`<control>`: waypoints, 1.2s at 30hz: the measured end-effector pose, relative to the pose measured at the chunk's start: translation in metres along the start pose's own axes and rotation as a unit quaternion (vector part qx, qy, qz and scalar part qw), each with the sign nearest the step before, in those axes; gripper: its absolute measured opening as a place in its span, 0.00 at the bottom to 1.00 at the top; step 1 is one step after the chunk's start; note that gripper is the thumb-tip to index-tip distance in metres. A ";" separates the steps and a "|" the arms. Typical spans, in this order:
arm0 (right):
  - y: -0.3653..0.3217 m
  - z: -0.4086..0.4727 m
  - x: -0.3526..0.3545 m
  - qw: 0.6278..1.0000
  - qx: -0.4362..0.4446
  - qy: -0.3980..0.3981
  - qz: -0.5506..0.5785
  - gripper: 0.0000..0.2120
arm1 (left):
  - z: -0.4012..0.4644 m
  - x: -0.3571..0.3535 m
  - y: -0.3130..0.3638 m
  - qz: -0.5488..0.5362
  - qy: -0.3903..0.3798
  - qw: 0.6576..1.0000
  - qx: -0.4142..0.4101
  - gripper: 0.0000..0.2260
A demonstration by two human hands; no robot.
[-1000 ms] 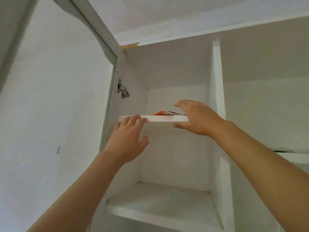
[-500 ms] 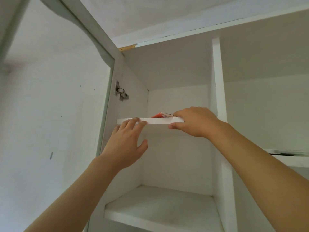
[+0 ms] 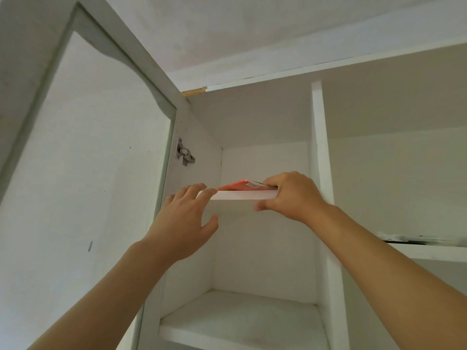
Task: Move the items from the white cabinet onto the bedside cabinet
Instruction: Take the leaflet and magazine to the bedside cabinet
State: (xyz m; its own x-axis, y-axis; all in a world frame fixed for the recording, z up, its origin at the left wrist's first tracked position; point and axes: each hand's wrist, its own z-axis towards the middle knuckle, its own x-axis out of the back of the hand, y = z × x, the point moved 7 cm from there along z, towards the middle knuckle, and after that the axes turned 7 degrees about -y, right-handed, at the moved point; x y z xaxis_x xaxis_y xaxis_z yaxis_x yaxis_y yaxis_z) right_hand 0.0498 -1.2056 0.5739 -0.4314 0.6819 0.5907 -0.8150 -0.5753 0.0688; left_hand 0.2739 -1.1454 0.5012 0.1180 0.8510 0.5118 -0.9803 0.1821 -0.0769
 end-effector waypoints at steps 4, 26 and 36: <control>0.002 0.008 0.001 0.998 0.004 -0.055 0.043 0.25 | -0.001 0.011 -0.001 0.003 0.001 1.000 -0.006 0.28; -0.002 0.008 0.004 0.995 0.042 -0.079 0.046 0.19 | -0.007 0.017 0.012 -0.034 -0.012 0.999 -0.006 0.28; 0.001 -0.001 0.012 0.998 0.048 -0.026 0.009 0.10 | -0.021 0.016 0.017 -0.031 -0.014 0.999 -0.001 0.30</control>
State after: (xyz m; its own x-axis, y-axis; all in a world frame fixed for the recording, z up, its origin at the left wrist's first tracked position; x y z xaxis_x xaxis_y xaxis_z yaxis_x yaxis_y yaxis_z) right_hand 0.0436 -1.1980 0.5804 -0.4222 0.6486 0.6333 -0.7660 -0.6289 0.1334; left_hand 0.2624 -1.1177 0.4901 0.1746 0.8241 0.5389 -0.9707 0.2359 -0.0461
